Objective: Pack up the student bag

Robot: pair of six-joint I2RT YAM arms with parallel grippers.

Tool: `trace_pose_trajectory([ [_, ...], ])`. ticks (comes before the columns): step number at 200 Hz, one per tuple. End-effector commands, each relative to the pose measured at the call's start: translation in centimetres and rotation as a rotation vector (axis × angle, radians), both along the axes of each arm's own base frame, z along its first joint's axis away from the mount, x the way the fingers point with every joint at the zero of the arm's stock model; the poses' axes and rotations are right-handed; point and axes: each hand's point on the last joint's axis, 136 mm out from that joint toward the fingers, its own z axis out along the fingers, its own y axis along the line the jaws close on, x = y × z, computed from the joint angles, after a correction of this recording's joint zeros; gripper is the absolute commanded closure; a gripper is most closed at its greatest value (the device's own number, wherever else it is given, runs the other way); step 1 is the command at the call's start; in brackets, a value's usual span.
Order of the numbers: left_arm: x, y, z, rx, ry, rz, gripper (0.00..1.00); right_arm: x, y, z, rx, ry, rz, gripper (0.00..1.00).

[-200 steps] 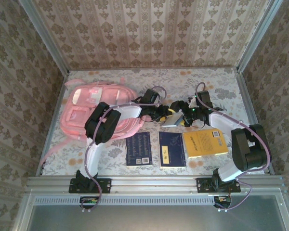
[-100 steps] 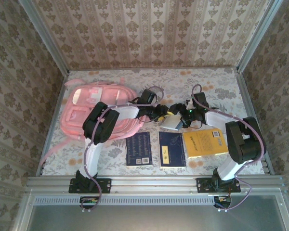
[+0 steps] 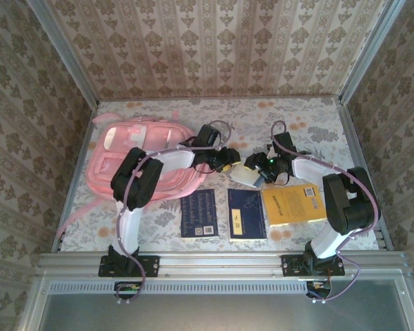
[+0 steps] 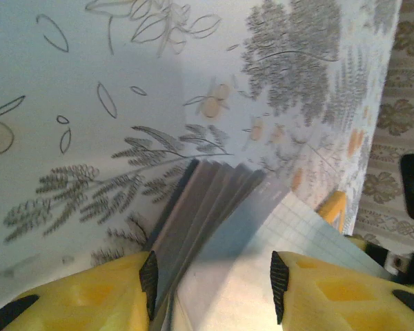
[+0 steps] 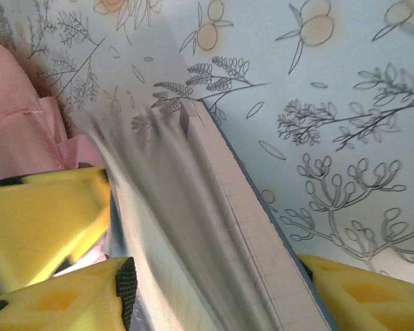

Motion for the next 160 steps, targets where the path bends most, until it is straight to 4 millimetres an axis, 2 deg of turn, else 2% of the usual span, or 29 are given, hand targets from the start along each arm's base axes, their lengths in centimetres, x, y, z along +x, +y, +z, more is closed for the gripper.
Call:
trace_pose_trajectory([
  [1, 1.2, 1.7, 6.7, 0.002, -0.152, -0.01, 0.48, 0.5, -1.6, 1.5, -0.109, -0.056, -0.001, 0.99],
  [41, 0.6, 4.1, 12.6, 0.02, -0.283, -0.001, 0.41, 0.5, -2.8, 3.0, -0.178, -0.097, -0.011, 1.0],
  [63, 0.0, 5.3, 15.2, 0.02, -0.346, 0.02, 0.38, 0.5, -3.1, 4.1, -0.2, -0.122, -0.016, 1.0],
  [93, -0.8, 6.7, 17.4, 0.016, -0.403, 0.05, 0.35, 0.7, -3.8, 5.5, -0.233, -0.168, -0.031, 1.0],
  [137, -2.9, 9.8, 20.0, 0.003, -0.467, 0.091, 0.29, 1.3, -2.6, 9.8, -0.187, -0.296, 0.002, 1.0],
  [140, -3.0, 10.0, 20.1, 0.002, -0.475, 0.093, 0.28, 1.2, -2.5, 11.1, -0.182, -0.333, 0.004, 1.0],
  [160, -4.1, 12.3, 20.4, 0.033, -0.501, 0.108, 0.27, 1.0, -1.2, 13.8, -0.193, -0.405, 0.051, 1.0],
])
